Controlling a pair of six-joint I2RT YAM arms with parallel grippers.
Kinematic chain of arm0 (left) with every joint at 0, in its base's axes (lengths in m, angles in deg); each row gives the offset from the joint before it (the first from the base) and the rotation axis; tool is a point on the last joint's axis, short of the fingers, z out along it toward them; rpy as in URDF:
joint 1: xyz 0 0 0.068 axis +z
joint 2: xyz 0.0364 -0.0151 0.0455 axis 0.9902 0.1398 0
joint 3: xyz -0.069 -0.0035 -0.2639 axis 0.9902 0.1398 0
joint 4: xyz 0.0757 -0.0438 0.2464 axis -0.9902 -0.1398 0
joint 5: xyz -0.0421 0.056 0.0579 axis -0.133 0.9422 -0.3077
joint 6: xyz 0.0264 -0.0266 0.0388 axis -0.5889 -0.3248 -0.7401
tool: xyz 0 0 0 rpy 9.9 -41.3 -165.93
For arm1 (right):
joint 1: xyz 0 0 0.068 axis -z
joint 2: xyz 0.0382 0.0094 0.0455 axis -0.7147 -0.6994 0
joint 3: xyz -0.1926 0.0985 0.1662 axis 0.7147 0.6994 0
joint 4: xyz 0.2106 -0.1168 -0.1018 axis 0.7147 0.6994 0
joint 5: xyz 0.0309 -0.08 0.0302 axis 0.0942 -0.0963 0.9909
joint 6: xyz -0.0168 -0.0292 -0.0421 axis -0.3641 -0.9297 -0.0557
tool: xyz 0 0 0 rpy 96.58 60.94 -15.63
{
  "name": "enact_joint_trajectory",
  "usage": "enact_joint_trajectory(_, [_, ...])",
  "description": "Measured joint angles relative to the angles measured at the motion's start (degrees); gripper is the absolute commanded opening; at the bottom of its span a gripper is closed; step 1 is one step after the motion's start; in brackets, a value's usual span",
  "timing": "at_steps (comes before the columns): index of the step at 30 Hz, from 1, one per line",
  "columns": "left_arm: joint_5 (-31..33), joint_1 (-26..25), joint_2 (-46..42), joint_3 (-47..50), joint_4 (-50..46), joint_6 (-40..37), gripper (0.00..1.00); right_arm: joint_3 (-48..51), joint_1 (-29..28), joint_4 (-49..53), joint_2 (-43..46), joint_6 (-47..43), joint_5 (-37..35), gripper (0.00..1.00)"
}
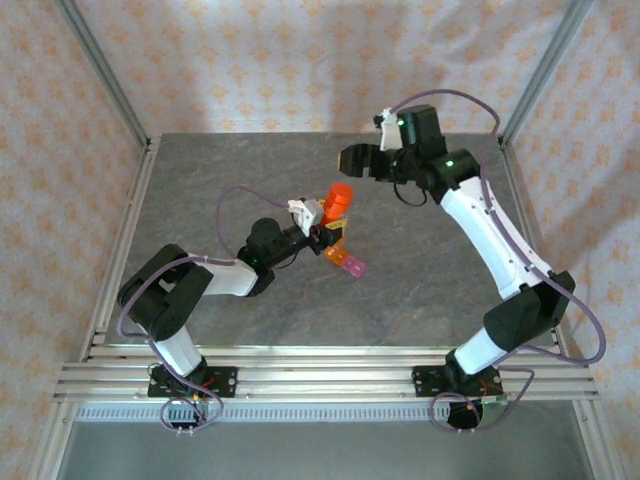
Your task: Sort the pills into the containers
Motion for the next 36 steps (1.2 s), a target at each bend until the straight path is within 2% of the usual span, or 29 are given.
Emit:
enact_joint_trajectory(5, [-5.7,3.1,0.0,-0.5,0.3,3.3,0.00,-11.0,4.7,8.3,-6.1,-9.2,8.6,0.79])
enact_joint_trajectory(12, [-10.8,5.0,0.0,-1.2,0.3,6.1,0.00,-21.1,4.2,20.4,-12.9,-20.0,18.2,0.76])
enact_joint_trajectory(16, [-12.9,5.1,0.0,-2.1,0.3,7.1,0.00,-24.0,3.2,24.5,-14.8,-23.3,18.6,0.77])
enact_joint_trajectory(26, [-15.0,5.1,0.0,-3.4,0.3,8.3,0.00,-24.2,0.2,28.2,-15.5,-26.6,16.5,0.77])
enact_joint_trajectory(36, [-15.6,5.1,0.0,-3.4,0.3,8.5,0.00,-24.1,-1.4,28.7,-16.8,-27.5,15.3,0.68])
